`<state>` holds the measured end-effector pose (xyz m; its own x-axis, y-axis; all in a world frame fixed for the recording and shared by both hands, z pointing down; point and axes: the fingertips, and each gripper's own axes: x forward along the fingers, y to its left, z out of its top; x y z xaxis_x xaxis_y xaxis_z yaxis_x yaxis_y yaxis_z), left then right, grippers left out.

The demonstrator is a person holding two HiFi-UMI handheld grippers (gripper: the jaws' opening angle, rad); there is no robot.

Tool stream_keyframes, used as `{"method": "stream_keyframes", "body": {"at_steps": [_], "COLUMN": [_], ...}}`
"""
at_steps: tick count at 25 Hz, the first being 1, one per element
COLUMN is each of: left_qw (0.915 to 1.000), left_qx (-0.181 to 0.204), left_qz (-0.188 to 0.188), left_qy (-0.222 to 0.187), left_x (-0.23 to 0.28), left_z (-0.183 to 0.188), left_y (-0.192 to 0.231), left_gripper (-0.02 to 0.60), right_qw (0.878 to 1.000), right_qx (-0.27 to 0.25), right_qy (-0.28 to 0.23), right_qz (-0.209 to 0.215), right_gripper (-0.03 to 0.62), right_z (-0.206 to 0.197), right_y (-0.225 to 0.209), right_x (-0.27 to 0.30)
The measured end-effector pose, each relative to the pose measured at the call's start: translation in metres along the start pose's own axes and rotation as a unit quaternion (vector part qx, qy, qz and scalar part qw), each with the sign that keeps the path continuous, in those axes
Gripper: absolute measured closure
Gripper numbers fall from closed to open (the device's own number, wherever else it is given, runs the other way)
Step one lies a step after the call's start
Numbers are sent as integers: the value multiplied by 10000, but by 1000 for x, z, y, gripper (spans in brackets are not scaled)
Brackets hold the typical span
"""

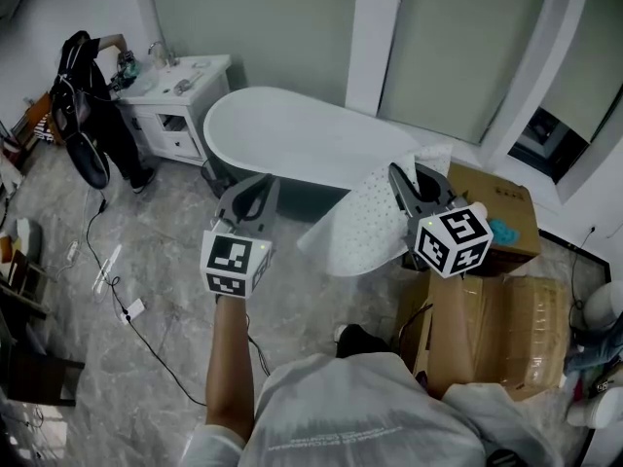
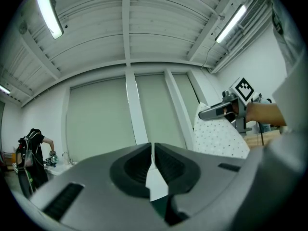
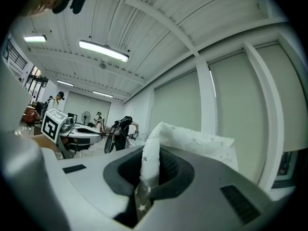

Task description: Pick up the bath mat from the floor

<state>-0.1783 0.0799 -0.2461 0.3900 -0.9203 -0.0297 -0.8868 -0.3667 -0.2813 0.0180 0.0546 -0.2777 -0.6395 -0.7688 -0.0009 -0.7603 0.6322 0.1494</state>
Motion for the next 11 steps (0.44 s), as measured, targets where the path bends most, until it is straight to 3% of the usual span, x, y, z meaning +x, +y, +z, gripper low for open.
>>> {"method": "stream_keyframes", "body": {"at_steps": [11], "left_qw": [9999], "left_qx": [-33], "left_qz": [44], "left_qy": [142], "left_x": [-18], "left_z": [-13], "left_y": [1], "left_gripper": [549], "right_qw": [9998], "right_qx": [129], "right_qy": [66], "right_qz": [106], "right_gripper": [560], "right_z": [-12], "right_y": [17], "right_x": [-6]}}
